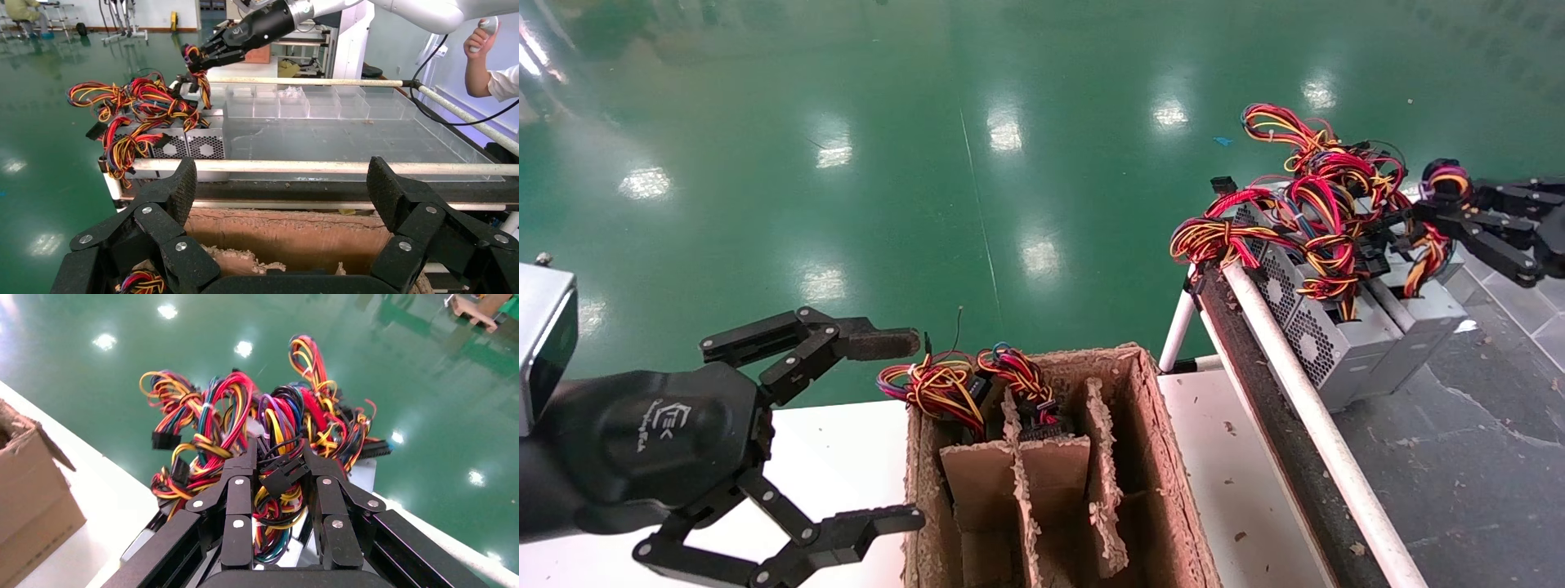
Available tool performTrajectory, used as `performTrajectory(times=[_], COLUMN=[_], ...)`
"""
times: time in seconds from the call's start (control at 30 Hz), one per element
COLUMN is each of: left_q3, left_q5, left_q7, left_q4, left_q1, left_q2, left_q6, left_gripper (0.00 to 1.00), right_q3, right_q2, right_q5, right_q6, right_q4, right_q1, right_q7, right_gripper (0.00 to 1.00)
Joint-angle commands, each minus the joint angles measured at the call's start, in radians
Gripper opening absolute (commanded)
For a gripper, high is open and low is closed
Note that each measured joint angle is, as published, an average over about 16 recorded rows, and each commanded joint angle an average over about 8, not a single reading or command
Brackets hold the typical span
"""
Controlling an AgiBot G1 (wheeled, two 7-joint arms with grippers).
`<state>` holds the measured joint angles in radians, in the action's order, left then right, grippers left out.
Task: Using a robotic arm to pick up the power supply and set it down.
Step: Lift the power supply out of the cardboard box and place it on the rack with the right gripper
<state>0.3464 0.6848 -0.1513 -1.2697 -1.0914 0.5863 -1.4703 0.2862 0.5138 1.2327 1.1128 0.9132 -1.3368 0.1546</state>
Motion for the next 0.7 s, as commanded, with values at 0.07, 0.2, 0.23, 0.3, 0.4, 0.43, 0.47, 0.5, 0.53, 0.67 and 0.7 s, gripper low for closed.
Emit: performTrajectory(times=[0.07,0.2,0.23,0.3,0.4,0.43,0.47,0.5,0.53,0.67,0.7], left_q3=[0.000,0.000,0.000,0.000,0.000,0.000,0.000,0.000,0.000,0.000,0.000], left_q5=[0.000,0.000,0.000,0.000,0.000,0.000,0.000,0.000,0.000,0.000,0.000], left_q7=[0.000,0.000,0.000,0.000,0.000,0.000,0.000,0.000,0.000,0.000,0.000], left_q4=[0.000,0.000,0.000,0.000,0.000,0.000,0.000,0.000,0.000,0.000,0.000], left_q1=[0.000,0.000,0.000,0.000,0.000,0.000,0.000,0.000,0.000,0.000,0.000], left_q2=[0.000,0.000,0.000,0.000,0.000,0.000,0.000,0.000,0.000,0.000,0.000], left_q6=[0.000,0.000,0.000,0.000,0.000,0.000,0.000,0.000,0.000,0.000,0.000], left_gripper=[1.00,1.00,1.00,1.00,1.00,1.00,1.00,1.00,1.00,1.00,1.00], right_q3=[0.006,0.014,0.015,0.017,0.017,0.015,0.012,0.008,0.004,-0.011,-0.012], right_q2=[0.014,0.022,0.023,0.024,0.024,0.025,0.025,0.026,0.026,0.029,0.030], right_q5=[0.008,0.015,0.017,0.019,0.017,0.013,0.009,0.003,-0.005,-0.032,-0.038], right_q6=[0.004,0.014,0.017,0.024,0.032,0.034,0.035,0.037,0.040,0.046,0.049], right_q4=[-0.016,-0.031,-0.034,-0.039,-0.045,-0.047,-0.047,-0.047,-0.046,-0.041,-0.037], right_q1=[-0.018,-0.034,-0.038,-0.044,-0.052,-0.054,-0.055,-0.054,-0.052,-0.043,-0.040], right_q7=[-0.002,-0.002,-0.002,-0.002,-0.004,-0.006,-0.011,-0.018,-0.027,-0.063,-0.070], right_gripper=[1.00,1.00,1.00,1.00,1.00,1.00,1.00,1.00,1.00,1.00,1.00])
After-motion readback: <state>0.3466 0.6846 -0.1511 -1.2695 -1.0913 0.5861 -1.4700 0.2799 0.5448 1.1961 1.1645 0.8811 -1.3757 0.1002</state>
